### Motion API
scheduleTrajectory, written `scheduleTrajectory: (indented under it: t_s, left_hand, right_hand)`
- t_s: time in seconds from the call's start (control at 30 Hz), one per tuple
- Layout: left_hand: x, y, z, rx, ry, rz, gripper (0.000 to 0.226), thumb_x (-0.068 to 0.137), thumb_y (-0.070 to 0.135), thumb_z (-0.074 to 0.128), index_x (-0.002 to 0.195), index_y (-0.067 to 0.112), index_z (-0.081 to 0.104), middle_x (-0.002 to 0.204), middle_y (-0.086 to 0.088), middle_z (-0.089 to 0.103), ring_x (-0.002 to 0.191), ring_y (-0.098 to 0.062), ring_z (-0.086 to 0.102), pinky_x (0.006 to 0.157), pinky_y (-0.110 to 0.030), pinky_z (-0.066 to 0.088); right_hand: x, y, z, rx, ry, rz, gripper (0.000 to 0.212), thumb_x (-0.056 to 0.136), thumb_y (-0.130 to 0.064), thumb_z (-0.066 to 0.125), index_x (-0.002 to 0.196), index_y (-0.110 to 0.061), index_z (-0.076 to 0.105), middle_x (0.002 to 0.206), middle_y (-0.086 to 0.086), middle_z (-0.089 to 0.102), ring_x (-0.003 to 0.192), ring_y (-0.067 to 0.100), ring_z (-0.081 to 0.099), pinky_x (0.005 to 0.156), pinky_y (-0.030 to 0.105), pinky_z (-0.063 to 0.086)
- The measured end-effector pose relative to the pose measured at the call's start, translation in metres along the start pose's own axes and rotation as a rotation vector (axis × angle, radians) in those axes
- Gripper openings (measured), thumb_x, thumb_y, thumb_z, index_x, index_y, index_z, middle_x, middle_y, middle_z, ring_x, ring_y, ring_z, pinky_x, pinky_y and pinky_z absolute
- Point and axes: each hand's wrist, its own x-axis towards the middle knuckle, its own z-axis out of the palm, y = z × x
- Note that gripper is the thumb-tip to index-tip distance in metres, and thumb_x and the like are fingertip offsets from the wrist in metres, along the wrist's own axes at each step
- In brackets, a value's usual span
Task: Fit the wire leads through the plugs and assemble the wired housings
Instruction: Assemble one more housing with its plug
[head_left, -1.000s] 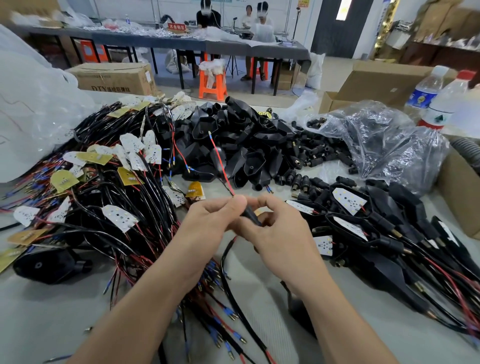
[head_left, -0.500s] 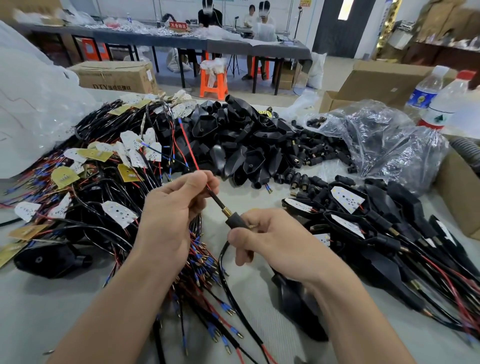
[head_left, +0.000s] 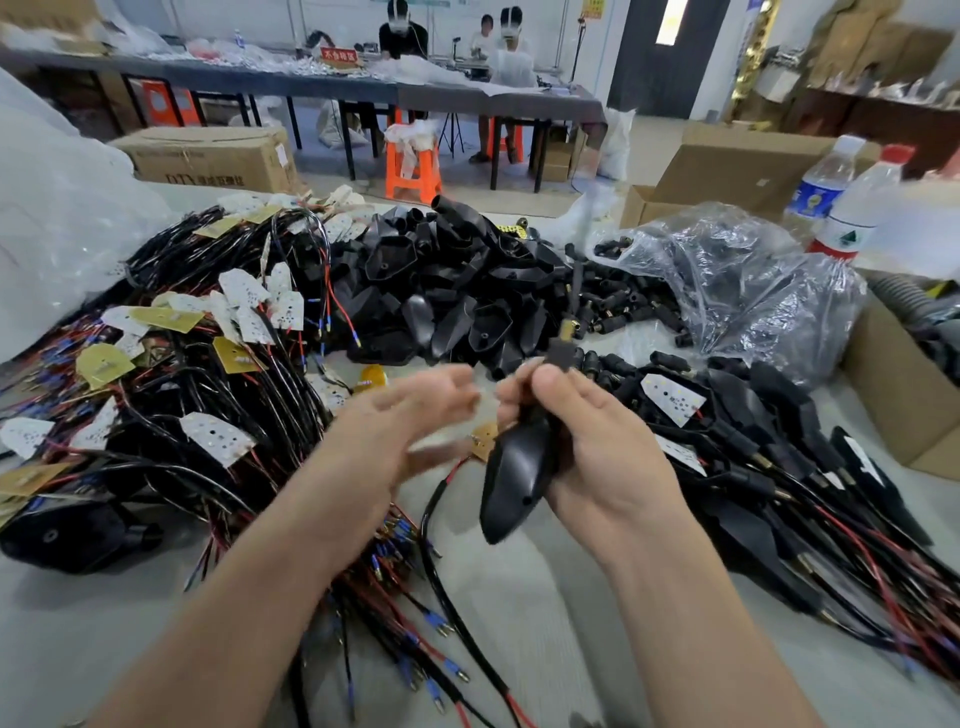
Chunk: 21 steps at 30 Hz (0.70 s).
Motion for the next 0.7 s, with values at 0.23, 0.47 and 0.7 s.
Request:
scheduleTrajectory:
  t_s: [0.23, 0.47, 0.7]
  left_hand:
    - [-0.017, -0.017, 0.006, -0.064, -0.425, -0.234, 0.047, 0.098, 0.044, 0.055, 0.13, 0.011, 0.065, 0.121, -0.015, 0.074, 0.097, -0.025, 0.075, 0.072, -0.031, 0.062]
    - [-0.008, -0.022, 0.002, 0.65, 0.178, 0.34, 0.045, 0.087, 0.014, 0.078, 0.121, 0.042, 0.068, 0.096, 0.026, 0.07, 0.092, 0.005, 0.064, 0.08, -0.009, 0.047]
    - [-0.012, -0.019, 0.004, 0.562, 0.222, 0.355, 0.059, 0.081, 0.023, 0.084, 0.129, 0.049, 0.063, 0.105, 0.034, 0.068, 0.097, 0.015, 0.064, 0.08, -0.005, 0.048]
  right_hand:
    - [0.002, -0.002, -0.004, 0.08, -0.031, -0.126, 0.011, 0.076, -0.024, 0.073, 0.085, -0.02, 0.078, 0.097, 0.006, 0.075, 0.087, 0.014, 0.067, 0.084, 0.028, 0.057]
    - [0.003, -0.004, -0.009, -0.2, 0.15, 0.019, 0.02, 0.095, -0.005, 0.06, 0.095, -0.014, 0.078, 0.106, 0.011, 0.077, 0.096, 0.019, 0.071, 0.089, 0.034, 0.057]
    - [0.005, -0.001, -0.009, -0.112, 0.196, 0.04, 0.017, 0.098, -0.001, 0.057, 0.106, -0.004, 0.073, 0.092, 0.012, 0.076, 0.072, 0.016, 0.069, 0.066, 0.025, 0.059]
